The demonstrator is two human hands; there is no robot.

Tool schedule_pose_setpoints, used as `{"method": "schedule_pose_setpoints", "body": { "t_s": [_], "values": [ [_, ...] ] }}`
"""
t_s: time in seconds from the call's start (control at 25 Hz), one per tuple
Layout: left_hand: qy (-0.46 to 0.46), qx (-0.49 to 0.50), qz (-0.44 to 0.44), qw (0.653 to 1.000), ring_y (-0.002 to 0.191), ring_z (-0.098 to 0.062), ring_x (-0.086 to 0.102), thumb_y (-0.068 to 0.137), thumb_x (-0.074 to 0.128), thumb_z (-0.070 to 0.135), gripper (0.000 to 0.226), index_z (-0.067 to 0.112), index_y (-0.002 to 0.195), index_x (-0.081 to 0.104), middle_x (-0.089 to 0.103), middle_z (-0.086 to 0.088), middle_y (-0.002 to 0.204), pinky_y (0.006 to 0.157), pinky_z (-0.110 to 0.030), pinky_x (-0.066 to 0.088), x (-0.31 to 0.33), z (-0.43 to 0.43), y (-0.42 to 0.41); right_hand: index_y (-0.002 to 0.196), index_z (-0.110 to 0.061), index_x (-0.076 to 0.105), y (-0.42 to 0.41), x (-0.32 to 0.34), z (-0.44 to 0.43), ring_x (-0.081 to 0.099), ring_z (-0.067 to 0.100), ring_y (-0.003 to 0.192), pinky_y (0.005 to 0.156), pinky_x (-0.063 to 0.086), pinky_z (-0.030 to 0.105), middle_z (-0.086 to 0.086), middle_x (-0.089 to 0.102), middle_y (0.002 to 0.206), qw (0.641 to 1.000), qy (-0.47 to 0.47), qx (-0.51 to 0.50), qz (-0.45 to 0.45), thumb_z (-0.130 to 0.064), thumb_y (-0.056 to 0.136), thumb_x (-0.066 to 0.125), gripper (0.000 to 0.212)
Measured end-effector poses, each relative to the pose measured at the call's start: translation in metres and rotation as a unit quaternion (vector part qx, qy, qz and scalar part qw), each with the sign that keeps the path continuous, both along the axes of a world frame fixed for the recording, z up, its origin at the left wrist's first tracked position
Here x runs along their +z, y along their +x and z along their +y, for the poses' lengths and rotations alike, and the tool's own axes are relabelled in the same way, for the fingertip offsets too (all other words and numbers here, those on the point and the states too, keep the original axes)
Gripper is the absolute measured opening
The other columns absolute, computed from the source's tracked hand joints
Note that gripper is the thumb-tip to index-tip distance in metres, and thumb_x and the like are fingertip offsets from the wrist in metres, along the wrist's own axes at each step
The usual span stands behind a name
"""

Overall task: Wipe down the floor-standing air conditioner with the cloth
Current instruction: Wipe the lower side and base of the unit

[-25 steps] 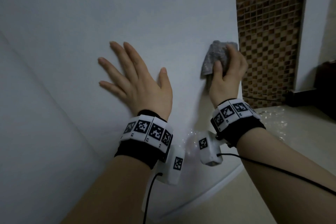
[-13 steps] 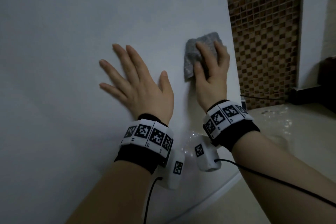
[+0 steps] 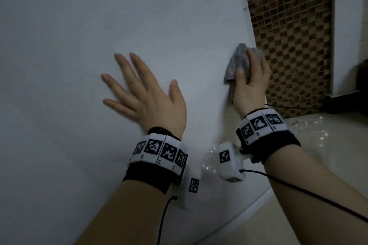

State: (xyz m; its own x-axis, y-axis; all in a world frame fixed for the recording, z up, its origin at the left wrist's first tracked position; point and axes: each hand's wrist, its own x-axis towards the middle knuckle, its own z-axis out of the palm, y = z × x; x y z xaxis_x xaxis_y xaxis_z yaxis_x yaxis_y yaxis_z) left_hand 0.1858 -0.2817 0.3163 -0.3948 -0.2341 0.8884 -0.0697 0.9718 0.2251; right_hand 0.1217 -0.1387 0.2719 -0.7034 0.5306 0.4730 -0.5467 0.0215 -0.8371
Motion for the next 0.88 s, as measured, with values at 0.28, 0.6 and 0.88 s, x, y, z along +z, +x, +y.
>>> {"method": "schedule_pose_setpoints", "body": {
  "t_s": [0.28, 0.6, 0.88],
  "values": [
    [0.004, -0.002, 0.006, 1.000, 0.144, -0.040, -0.007, 0.086, 0.053, 0.043, 0.084, 0.017, 0.152, 0.007, 0.001, -0.005, 0.160, 0.112, -0.058, -0.008, 0.002, 0.000, 0.003, 0.135, -0.029, 0.038, 0.011, -0.014, -0.009, 0.009, 0.023, 0.144, 0.118, 0.011, 0.038, 0.008, 0.014, 0.155, 0.997, 0.059, 0.011, 0.055, -0.006, 0.093, 0.050, 0.049],
    [-0.020, -0.019, 0.028, 0.999, 0.146, -0.035, -0.006, 0.089, 0.051, 0.040, 0.078, 0.017, 0.152, 0.012, 0.002, -0.004, 0.160, 0.111, -0.057, -0.011, 0.031, -0.008, -0.001, 0.122, -0.034, 0.048, 0.017, 0.011, -0.017, 0.008, 0.022, 0.145, 0.118, 0.009, 0.023, 0.005, 0.019, 0.154, 0.980, 0.146, 0.048, 0.126, -0.006, 0.092, 0.054, 0.041],
    [-0.004, 0.001, 0.040, 0.999, 0.145, -0.039, 0.000, 0.085, 0.050, 0.045, 0.079, 0.025, 0.151, 0.012, 0.006, 0.000, 0.160, 0.110, -0.064, -0.004, 0.039, 0.002, -0.008, 0.125, -0.038, 0.043, 0.025, 0.023, -0.022, 0.007, 0.020, 0.145, 0.117, 0.009, 0.028, 0.003, 0.016, 0.156, 0.986, 0.139, 0.039, 0.084, -0.008, 0.093, 0.053, 0.044]
  ]
}}
